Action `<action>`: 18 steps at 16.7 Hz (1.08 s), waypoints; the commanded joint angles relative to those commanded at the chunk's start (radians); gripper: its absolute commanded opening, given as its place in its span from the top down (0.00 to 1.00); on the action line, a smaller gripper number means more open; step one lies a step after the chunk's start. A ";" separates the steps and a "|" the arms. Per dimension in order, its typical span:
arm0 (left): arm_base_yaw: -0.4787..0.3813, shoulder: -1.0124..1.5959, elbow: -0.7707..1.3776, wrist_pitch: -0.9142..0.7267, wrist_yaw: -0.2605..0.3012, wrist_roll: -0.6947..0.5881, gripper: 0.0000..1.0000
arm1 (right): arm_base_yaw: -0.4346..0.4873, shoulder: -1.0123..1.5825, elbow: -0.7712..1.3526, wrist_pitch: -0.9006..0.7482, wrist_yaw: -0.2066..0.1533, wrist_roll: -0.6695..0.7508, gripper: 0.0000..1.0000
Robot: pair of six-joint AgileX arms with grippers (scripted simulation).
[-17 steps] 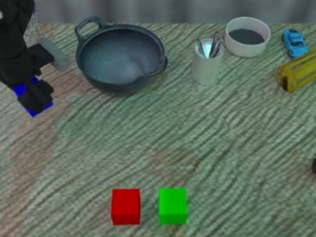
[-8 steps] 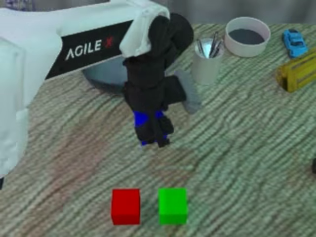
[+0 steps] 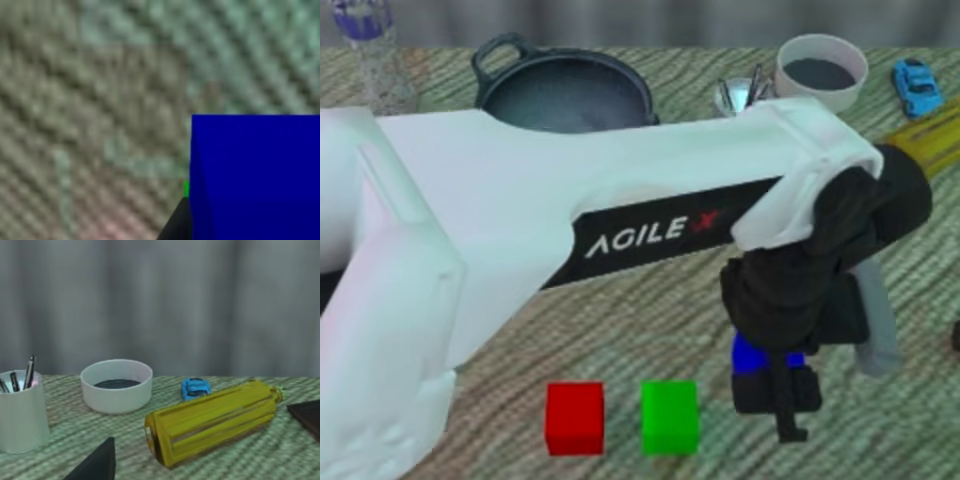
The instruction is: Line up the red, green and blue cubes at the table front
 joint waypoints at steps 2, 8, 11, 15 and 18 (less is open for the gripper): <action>-0.001 0.000 0.000 0.000 0.000 -0.001 1.00 | 0.000 0.000 0.000 0.000 0.000 0.000 0.00; -0.001 0.026 -0.048 0.076 0.001 0.002 1.00 | 0.000 0.000 0.000 0.000 0.000 0.000 0.00; -0.001 0.065 -0.114 0.188 0.001 -0.002 1.00 | 0.000 0.000 0.000 0.000 0.000 0.000 0.00; -0.003 0.085 -0.144 0.230 0.001 -0.001 1.00 | 0.000 0.000 0.000 0.000 0.000 0.000 0.00; -0.003 0.085 -0.144 0.230 0.001 -0.001 0.92 | 0.000 0.000 0.000 0.000 0.000 0.000 0.00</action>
